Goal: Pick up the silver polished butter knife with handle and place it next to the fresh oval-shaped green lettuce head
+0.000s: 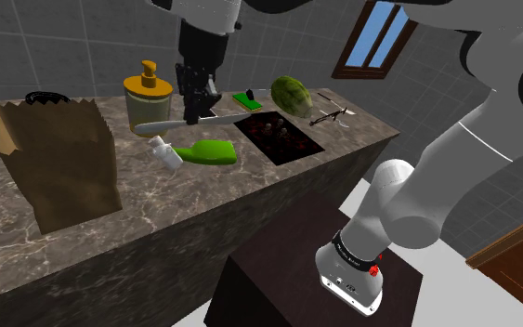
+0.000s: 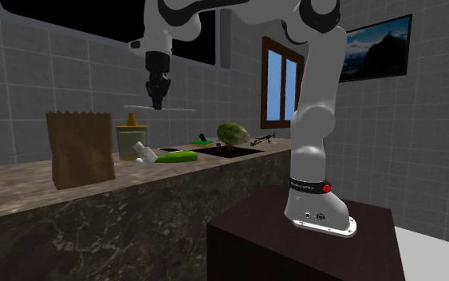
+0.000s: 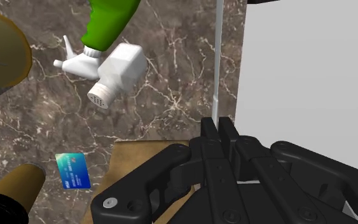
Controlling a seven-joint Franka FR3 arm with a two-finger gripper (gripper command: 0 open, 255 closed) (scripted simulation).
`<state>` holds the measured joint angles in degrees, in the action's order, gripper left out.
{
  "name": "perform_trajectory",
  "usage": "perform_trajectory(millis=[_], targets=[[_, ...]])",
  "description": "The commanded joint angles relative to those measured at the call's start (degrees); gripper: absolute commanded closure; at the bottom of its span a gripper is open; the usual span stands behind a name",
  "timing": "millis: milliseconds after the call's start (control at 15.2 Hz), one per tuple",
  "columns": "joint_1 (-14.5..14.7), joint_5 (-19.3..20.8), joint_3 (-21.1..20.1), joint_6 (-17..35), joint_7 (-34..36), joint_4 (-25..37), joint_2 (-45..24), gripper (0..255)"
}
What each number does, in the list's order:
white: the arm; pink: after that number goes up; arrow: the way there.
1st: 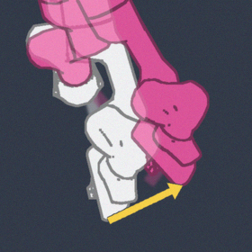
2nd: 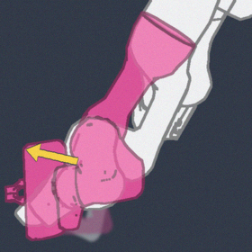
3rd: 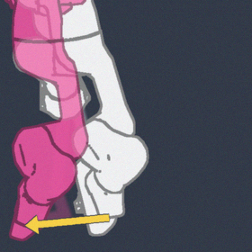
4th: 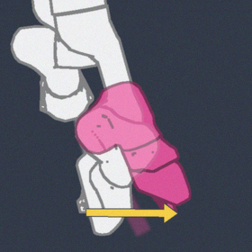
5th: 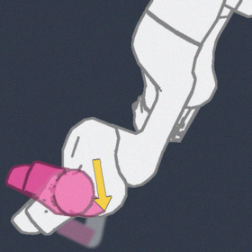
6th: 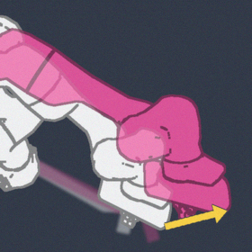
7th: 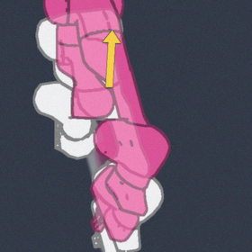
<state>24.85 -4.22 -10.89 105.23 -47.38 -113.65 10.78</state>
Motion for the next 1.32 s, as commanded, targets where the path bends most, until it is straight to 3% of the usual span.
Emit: perform_trajectory(millis=[0, 330, 1254], targets=[[0.0, 0.0, 0.0, -1.6, 0.1, 1.6, 0.0, 255], [-0.1, 0.1, 0.1, -5.1, 0.3, 5.2, -0.2, 255], [-6.0, 2.2, 12.2, -7.2, -17.1, -11.5, 17.7, 255]])
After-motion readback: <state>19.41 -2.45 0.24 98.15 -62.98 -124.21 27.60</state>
